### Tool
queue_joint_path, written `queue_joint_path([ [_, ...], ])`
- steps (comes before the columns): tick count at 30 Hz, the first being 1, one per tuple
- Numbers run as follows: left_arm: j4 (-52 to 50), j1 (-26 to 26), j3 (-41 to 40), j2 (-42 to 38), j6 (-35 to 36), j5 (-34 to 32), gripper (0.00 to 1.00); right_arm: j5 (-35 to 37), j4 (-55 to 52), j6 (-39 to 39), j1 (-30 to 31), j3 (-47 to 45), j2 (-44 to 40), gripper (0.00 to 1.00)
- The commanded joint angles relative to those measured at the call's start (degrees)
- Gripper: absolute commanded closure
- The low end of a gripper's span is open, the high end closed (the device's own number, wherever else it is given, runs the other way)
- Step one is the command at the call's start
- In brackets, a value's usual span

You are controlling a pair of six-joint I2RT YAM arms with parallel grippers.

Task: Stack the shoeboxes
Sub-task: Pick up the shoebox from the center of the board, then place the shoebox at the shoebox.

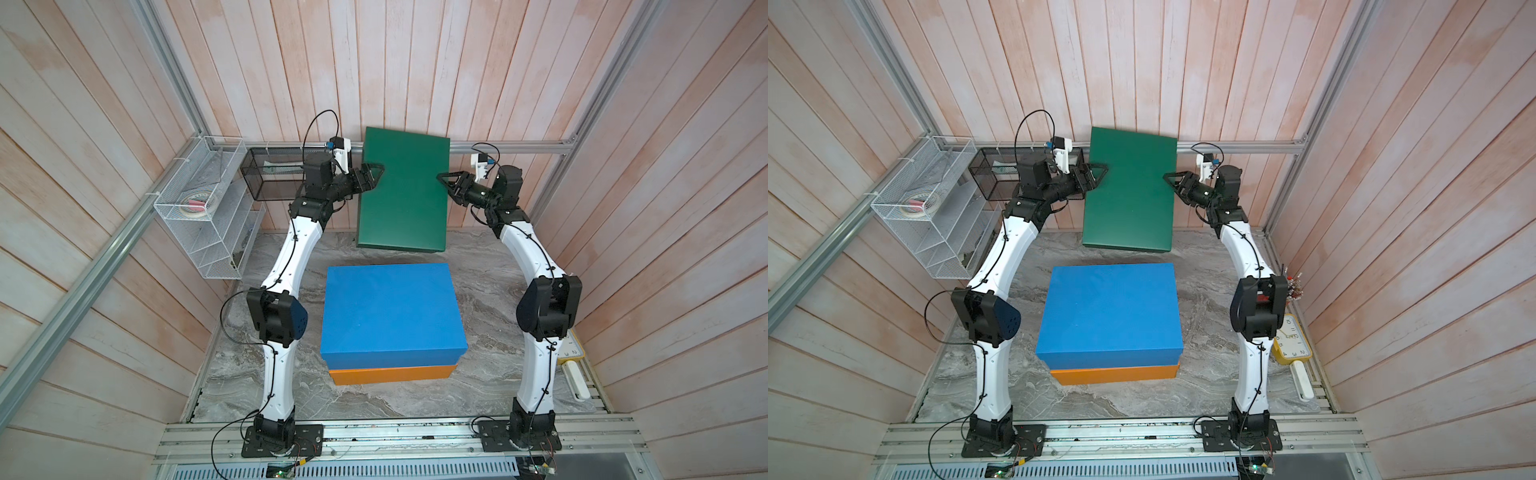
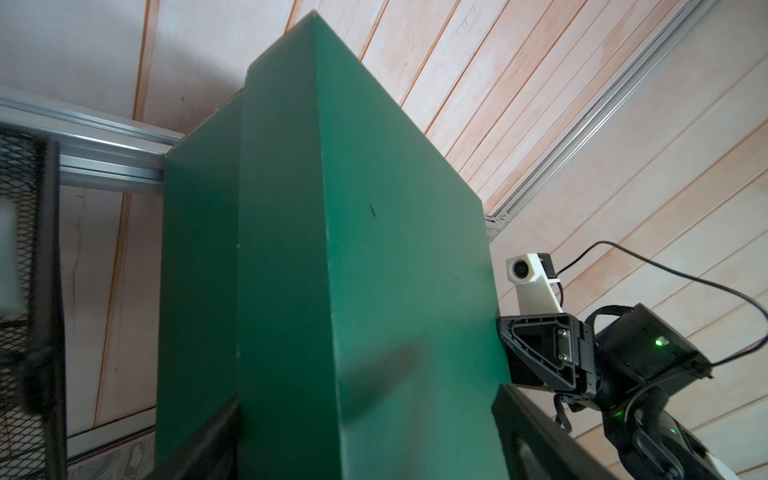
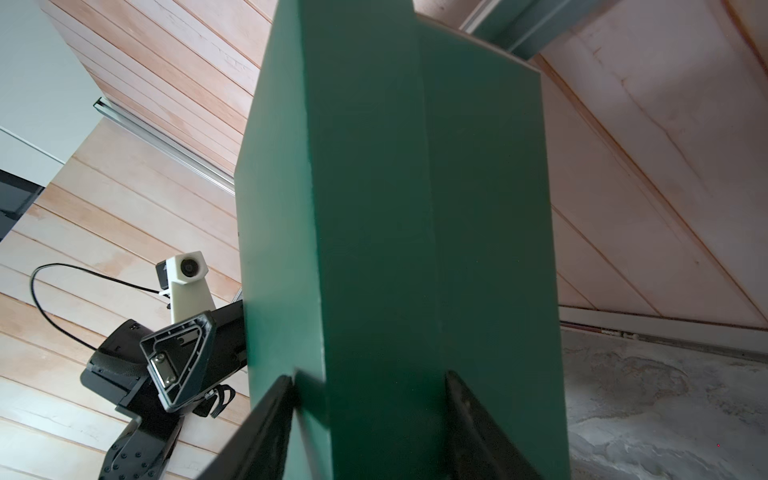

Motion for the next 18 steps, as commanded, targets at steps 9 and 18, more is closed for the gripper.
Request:
queue_joint_path([
  [9,-0.47,-4.64,2.81,-1.76,-8.53,9.00,0.11,-5.45,-9.87,1.35,3.84,8.74,-4.42,0.44],
  [18,-1.14,-5.90,2.99,-4.84,-10.52,7.97,0.12,-7.42,-10.25,6.25,4.25,10.14,-5.96,0.45],
])
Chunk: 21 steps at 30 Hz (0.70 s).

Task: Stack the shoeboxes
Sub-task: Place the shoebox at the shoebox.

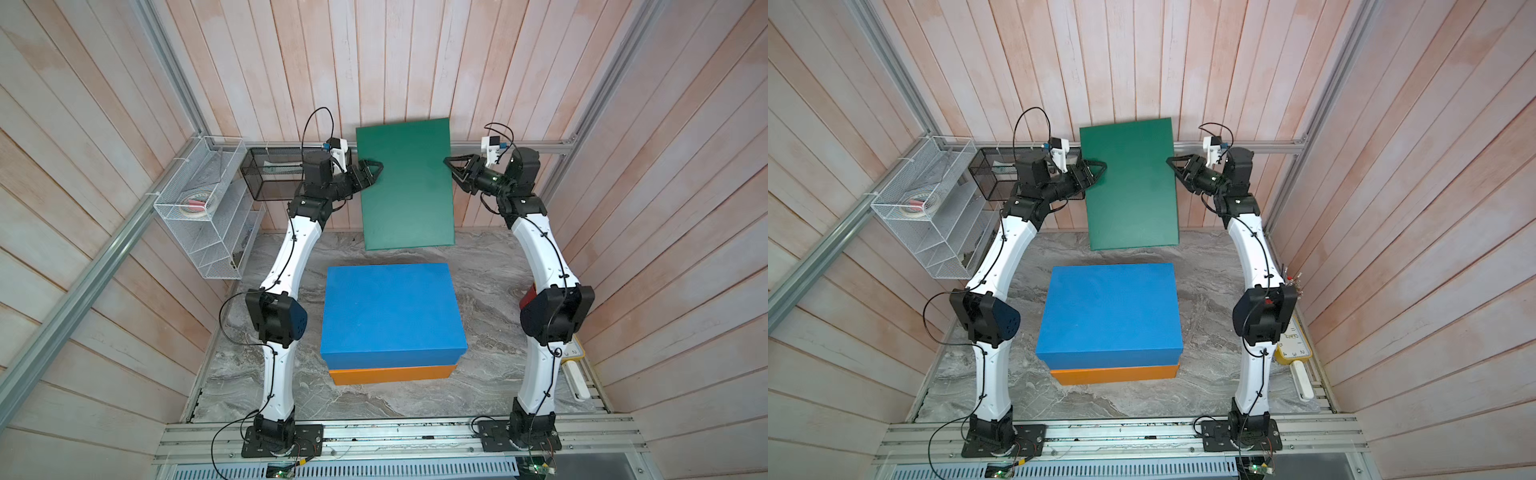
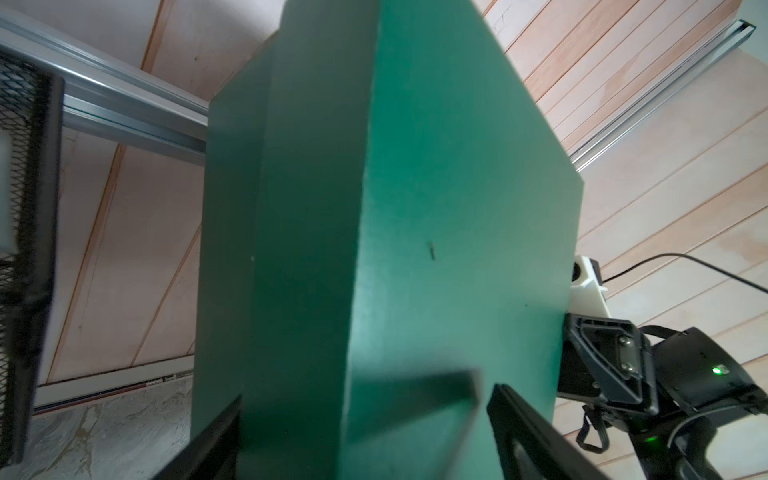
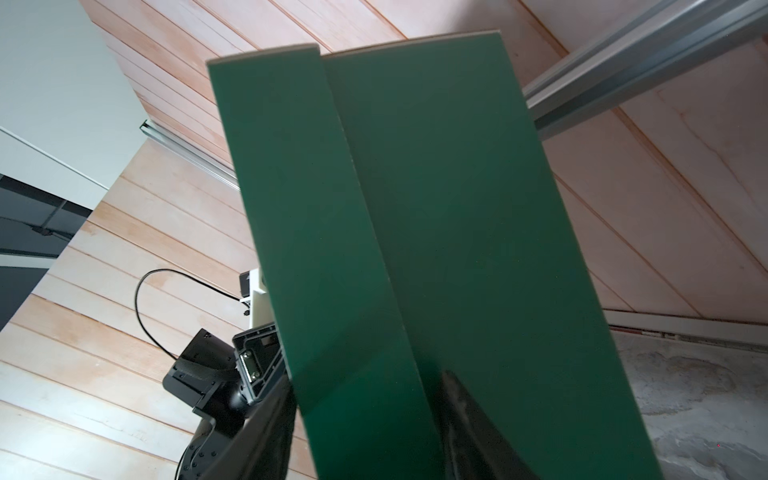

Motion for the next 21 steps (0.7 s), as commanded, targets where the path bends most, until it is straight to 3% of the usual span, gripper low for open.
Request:
queue_joint_path([
  [1,1.43,-5.73,2.03,-4.39,-2.03,7.89,0.12,-7.65,-0.21,3.21,4.39,1.53,-2.27,0.45],
  [14,-1.16,-8.69,-1.84,-11.35,-0.31,4.07,0.13,-8.60,-3.73,1.85,5.60,-1.88,-7.98,0.46],
  [21,-2.93,-10.81,-5.83,-16.35,-0.23,2.66,0.13,-8.73,-2.62,3.21,7.32,-9.97,-14.32,0.46],
])
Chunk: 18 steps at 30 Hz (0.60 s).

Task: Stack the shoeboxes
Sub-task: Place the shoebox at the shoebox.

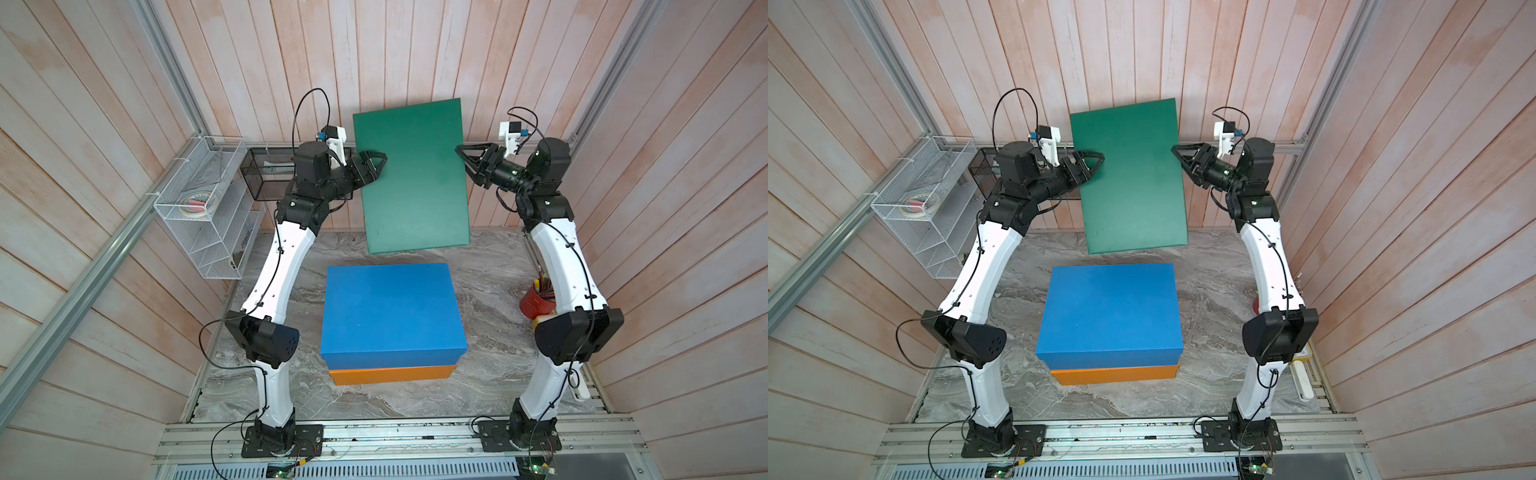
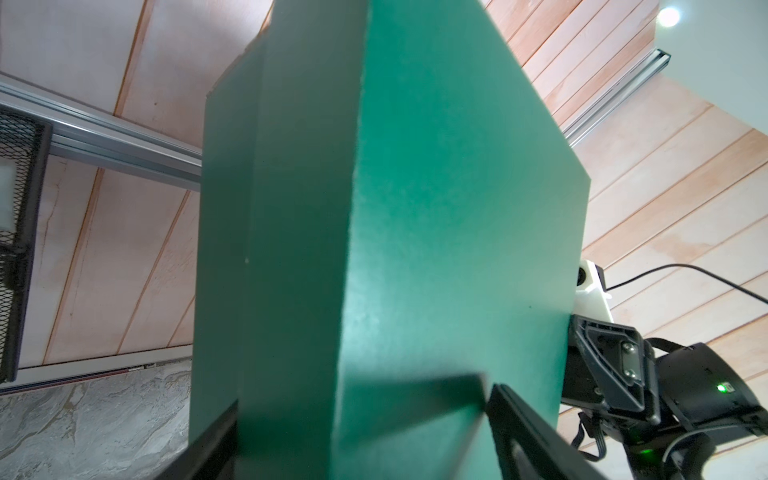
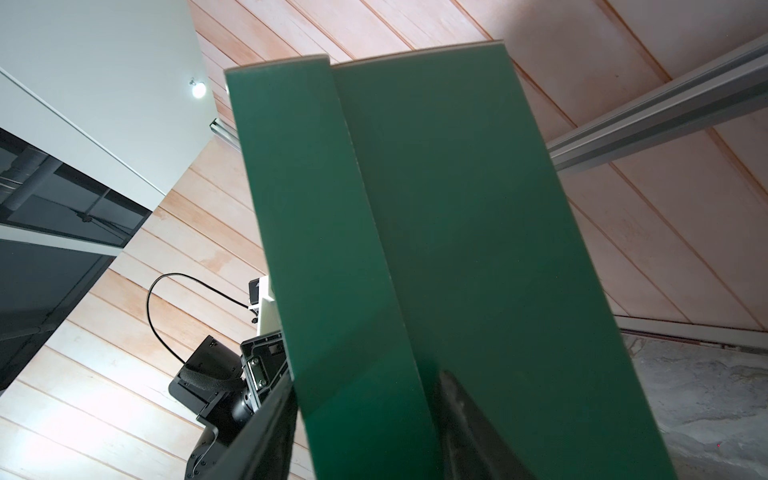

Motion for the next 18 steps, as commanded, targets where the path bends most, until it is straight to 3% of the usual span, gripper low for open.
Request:
queue_joint_path([
  [1,2.96,-6.69,-1.38,-3.20,-0.17,9.62,0.13,-8.34,-0.76,2.07,7.22,-4.30,-2.31,0.46],
  [11,-0.91,-8.21,-4.74,-8.68,-0.75,12.97,0.13,-1.44,-1.19,4.22,12.75,-15.05,-12.05,0.46],
  [18,3.58,-9.26,-19.30,-17.65,-2.09,14.13,0.13,5.79,4.58,9.66,18.61,-32.08,-23.05,0.46],
])
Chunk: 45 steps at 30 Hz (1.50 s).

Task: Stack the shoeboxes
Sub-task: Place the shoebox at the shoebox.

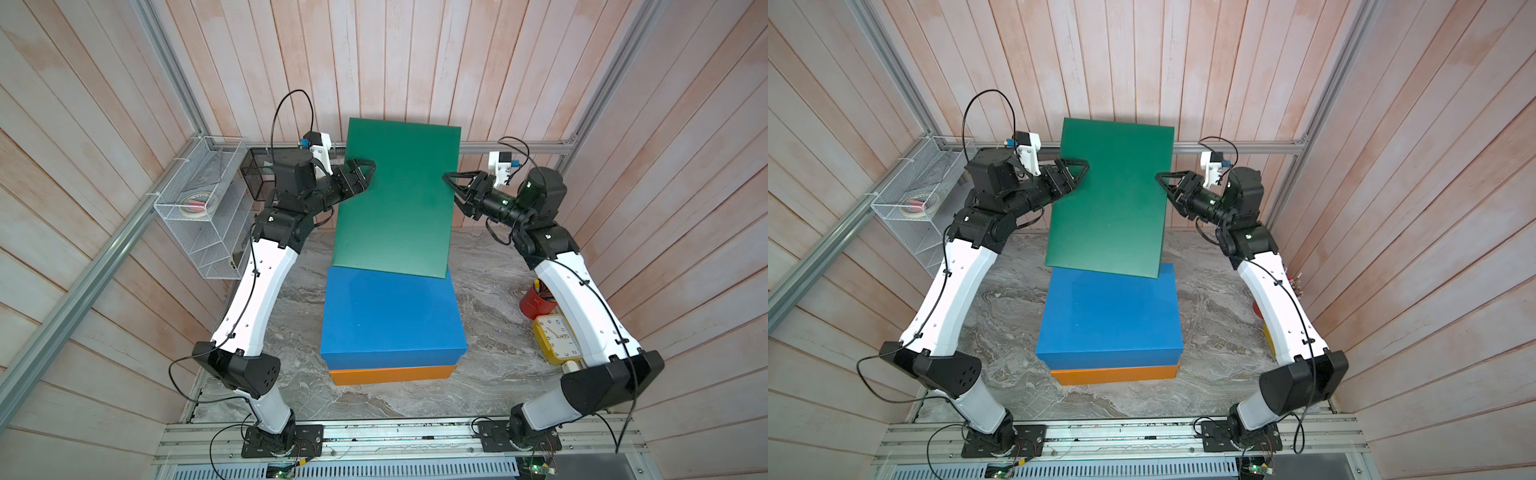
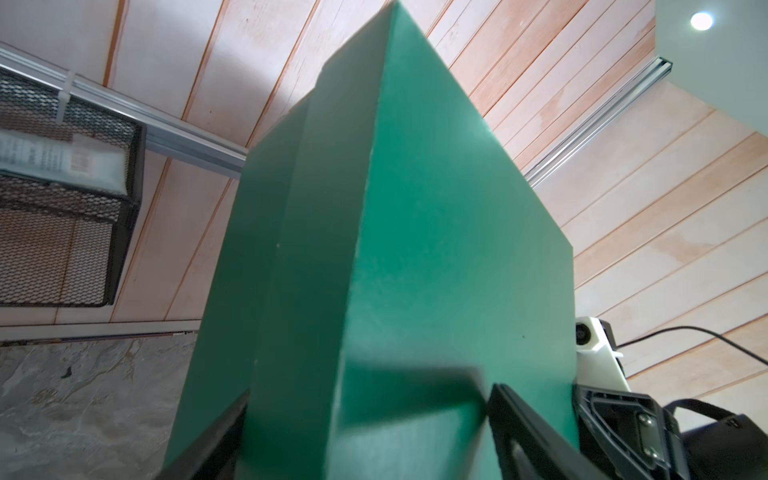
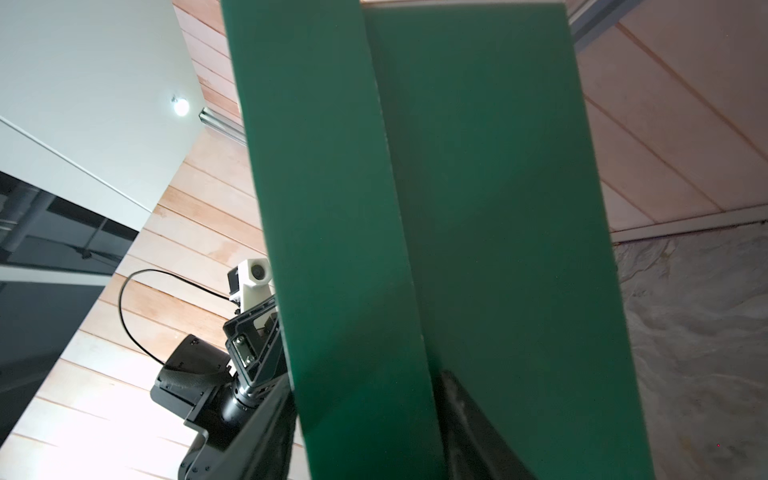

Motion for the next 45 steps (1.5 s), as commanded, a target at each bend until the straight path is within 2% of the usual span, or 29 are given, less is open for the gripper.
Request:
queue_joint_path([
  [1,6.18,-8.74,-4.86,-3.01,-3.21,18.98,0.13,-5.57,3.91,5.52,9.25,-6.96,-3.24,0.46],
  [13,4.10,-8.58,-13.45,-6.82,-0.71,22.72,0.13,12.04,2.61,9.47,22.56,-23.77,-15.91,0.45],
  [19,2.42,-7.50,-14.16,-6.65,0.80,25.24,0.12,16.85,1.45,9.70,26.01,-25.83,-17.77,0.44],
  [27,-0.29,-3.03,-15.55,-5.88,4.39,26.57,0.11,17.61,-1.41,6.34,24.00,-26.02,-17.36,0.42],
  [37,-2.68,1.48,-15.26,-4.75,7.38,26.37,0.07,12.06,-5.73,3.10,16.84,-27.22,-18.91,0.34],
  [45,-1.73,1.89,-15.22,-2.98,7.24,25.27,0.07,6.82,-5.79,0.52,11.13,-27.85,-18.38,0.30],
])
